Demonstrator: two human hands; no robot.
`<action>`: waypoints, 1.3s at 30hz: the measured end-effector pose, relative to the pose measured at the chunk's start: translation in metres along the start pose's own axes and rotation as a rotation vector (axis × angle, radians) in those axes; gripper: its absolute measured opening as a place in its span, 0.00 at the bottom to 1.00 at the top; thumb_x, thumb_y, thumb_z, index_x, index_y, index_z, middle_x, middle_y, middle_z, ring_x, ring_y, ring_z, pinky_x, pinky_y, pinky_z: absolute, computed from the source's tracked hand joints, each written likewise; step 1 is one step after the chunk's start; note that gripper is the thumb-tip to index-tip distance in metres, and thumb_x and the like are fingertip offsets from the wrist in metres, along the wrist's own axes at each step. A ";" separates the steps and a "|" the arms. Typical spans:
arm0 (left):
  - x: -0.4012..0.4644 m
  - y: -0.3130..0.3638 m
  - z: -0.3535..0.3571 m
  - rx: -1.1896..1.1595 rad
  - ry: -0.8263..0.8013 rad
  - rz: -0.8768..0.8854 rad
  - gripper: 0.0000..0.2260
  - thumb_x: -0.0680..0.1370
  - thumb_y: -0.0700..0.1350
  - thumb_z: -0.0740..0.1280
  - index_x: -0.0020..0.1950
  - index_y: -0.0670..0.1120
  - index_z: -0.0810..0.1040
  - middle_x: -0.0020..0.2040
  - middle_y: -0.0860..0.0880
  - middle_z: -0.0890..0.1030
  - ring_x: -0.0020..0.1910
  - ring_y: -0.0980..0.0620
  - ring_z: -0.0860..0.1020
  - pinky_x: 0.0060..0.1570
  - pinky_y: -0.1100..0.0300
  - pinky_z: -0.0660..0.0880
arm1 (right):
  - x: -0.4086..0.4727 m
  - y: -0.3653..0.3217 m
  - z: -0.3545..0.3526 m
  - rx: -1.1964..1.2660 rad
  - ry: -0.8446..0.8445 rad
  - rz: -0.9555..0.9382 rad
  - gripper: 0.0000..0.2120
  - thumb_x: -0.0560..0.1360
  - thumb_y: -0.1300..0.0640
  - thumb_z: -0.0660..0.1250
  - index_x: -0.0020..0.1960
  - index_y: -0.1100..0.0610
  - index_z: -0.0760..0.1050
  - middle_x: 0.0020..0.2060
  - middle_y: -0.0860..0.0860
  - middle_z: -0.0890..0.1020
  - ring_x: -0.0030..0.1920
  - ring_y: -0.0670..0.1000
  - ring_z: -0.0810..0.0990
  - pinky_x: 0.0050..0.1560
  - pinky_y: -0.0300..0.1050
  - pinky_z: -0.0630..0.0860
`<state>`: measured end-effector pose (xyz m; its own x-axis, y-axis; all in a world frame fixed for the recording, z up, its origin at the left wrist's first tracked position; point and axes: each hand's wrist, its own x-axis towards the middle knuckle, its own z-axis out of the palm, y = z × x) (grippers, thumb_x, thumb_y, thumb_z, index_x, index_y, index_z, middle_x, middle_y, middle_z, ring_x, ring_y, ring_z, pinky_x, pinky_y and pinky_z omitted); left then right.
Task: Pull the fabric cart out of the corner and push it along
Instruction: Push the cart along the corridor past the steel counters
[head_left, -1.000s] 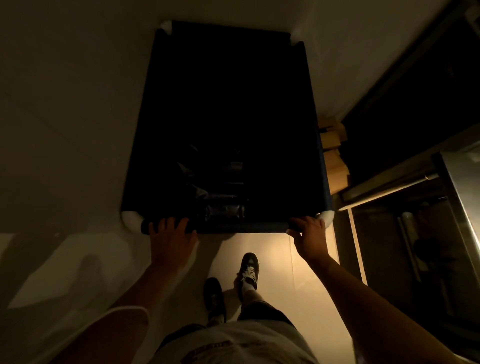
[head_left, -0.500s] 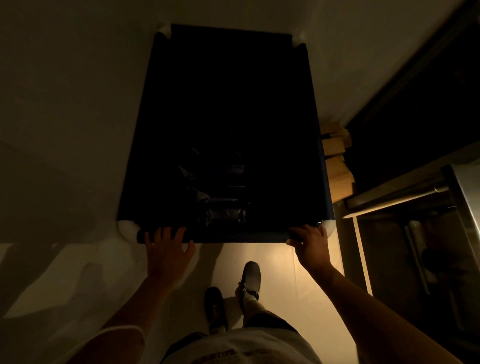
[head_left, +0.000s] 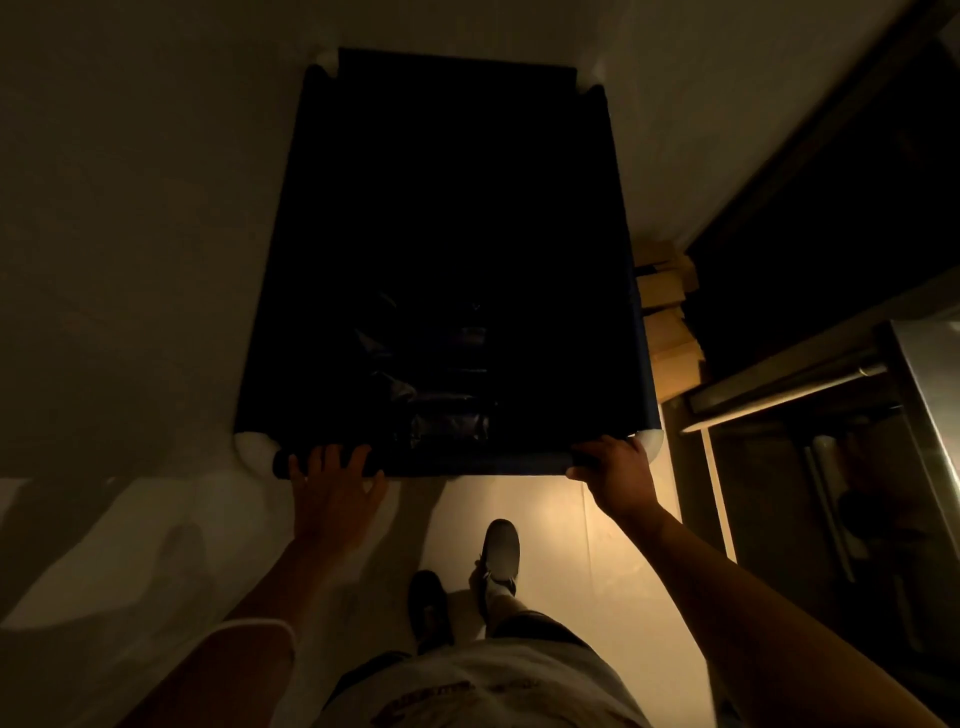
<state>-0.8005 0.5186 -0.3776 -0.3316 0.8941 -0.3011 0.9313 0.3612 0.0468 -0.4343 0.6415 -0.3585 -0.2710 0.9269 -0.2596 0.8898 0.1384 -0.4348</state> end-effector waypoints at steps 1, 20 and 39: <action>0.000 -0.001 -0.001 -0.004 -0.006 0.001 0.27 0.77 0.62 0.54 0.67 0.49 0.78 0.63 0.39 0.79 0.66 0.35 0.75 0.71 0.29 0.61 | -0.001 -0.002 -0.001 -0.008 -0.006 0.001 0.10 0.77 0.55 0.72 0.58 0.51 0.84 0.58 0.50 0.84 0.62 0.56 0.79 0.71 0.55 0.68; -0.002 0.009 -0.023 -0.084 -0.124 0.023 0.22 0.83 0.56 0.58 0.76 0.51 0.68 0.75 0.42 0.71 0.75 0.38 0.66 0.76 0.34 0.57 | -0.052 -0.014 -0.024 -0.005 0.090 0.089 0.17 0.81 0.51 0.66 0.68 0.54 0.76 0.65 0.52 0.79 0.65 0.54 0.77 0.68 0.55 0.74; 0.013 0.116 0.000 -0.019 -0.157 0.209 0.37 0.75 0.68 0.41 0.75 0.51 0.71 0.70 0.46 0.77 0.71 0.41 0.73 0.76 0.34 0.56 | 0.017 0.077 -0.045 -0.201 -0.210 -0.263 0.19 0.82 0.51 0.63 0.72 0.49 0.72 0.74 0.47 0.72 0.81 0.51 0.55 0.83 0.58 0.44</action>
<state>-0.6965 0.5723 -0.3758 -0.1032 0.8982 -0.4272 0.9738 0.1787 0.1407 -0.3539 0.6832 -0.3574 -0.5504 0.7617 -0.3419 0.8283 0.4470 -0.3377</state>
